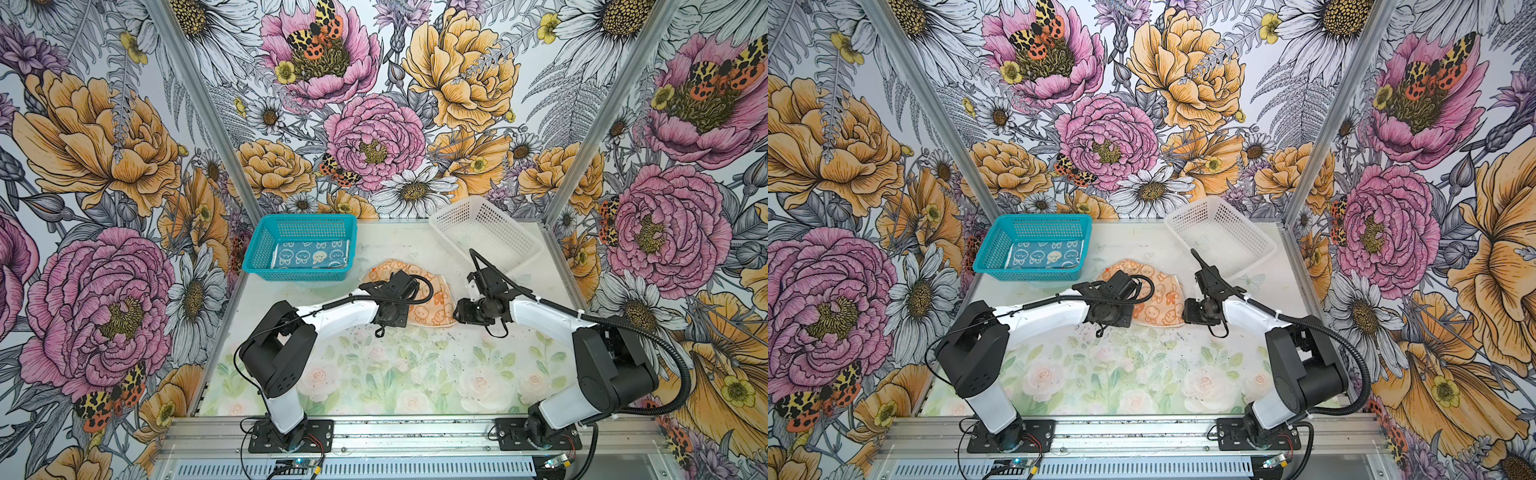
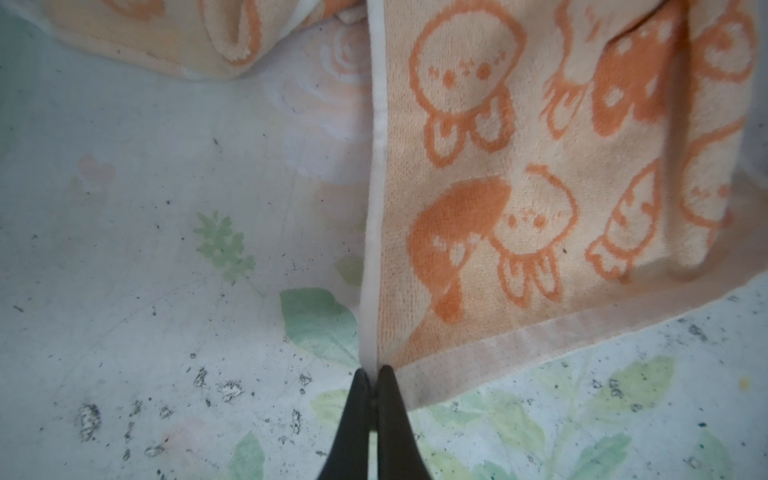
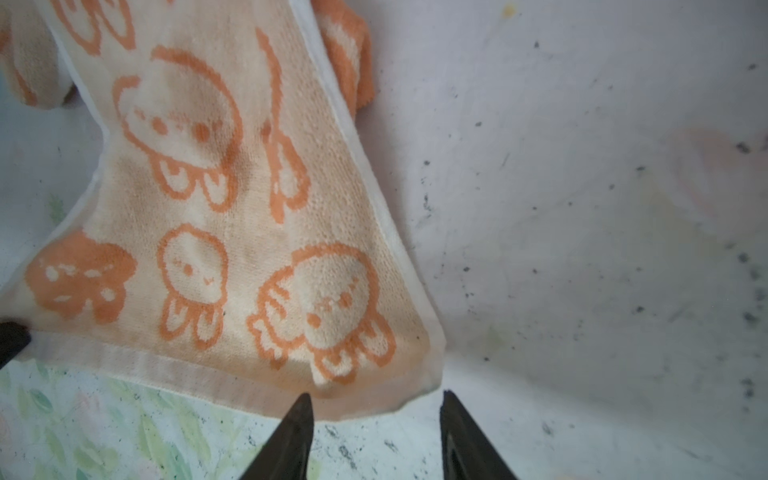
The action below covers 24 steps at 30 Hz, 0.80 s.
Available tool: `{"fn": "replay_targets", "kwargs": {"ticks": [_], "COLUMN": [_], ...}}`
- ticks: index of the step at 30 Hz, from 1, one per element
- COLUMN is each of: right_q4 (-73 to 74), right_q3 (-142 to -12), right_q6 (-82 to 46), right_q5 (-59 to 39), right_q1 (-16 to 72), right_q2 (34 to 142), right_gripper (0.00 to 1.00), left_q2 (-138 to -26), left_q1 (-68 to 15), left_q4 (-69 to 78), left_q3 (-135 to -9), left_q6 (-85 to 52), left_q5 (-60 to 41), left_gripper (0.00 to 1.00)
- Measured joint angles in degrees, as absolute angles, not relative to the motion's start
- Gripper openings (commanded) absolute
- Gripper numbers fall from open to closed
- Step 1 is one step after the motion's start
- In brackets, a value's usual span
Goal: Fold and stack the towels
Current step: 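Grasp the orange towel's near corner with the left gripper while right holds, then lift the orange towel high with both grippers, shaking it out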
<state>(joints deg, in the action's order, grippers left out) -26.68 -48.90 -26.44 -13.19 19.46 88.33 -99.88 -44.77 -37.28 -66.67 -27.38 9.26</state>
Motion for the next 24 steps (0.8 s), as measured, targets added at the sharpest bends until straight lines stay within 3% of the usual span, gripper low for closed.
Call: {"fn": "replay_targets", "kwargs": {"ticks": [10, 16, 21, 24], "right_q4": [-25.82, -24.84, -24.53, -24.47], "right_q3": [-48.9, -48.9, -48.9, -48.9], "right_q6": [-26.46, -26.2, -25.8, -25.52], "right_q5": [-13.06, -12.29, -12.01, -12.03], "right_q1": [19.53, 19.35, 18.7, 18.52], "right_q2": [92.09, 93.17, 93.56, 93.56], "right_gripper": [0.45, 0.26, 0.01, 0.0], "left_q2": [-99.94, -99.94, -99.94, -99.94], "left_q1": [-45.25, -45.52, -45.52, -45.52], "left_q4": [-37.26, -37.28, -37.26, -37.23], "left_q3": [-66.48, -65.71, -65.65, -65.65], "left_q6": [-27.42, -27.44, -27.44, -27.49], "left_q5": [9.63, 9.8, 9.89, 9.89], "left_gripper": [0.0, 0.0, 0.0, 0.0]}}
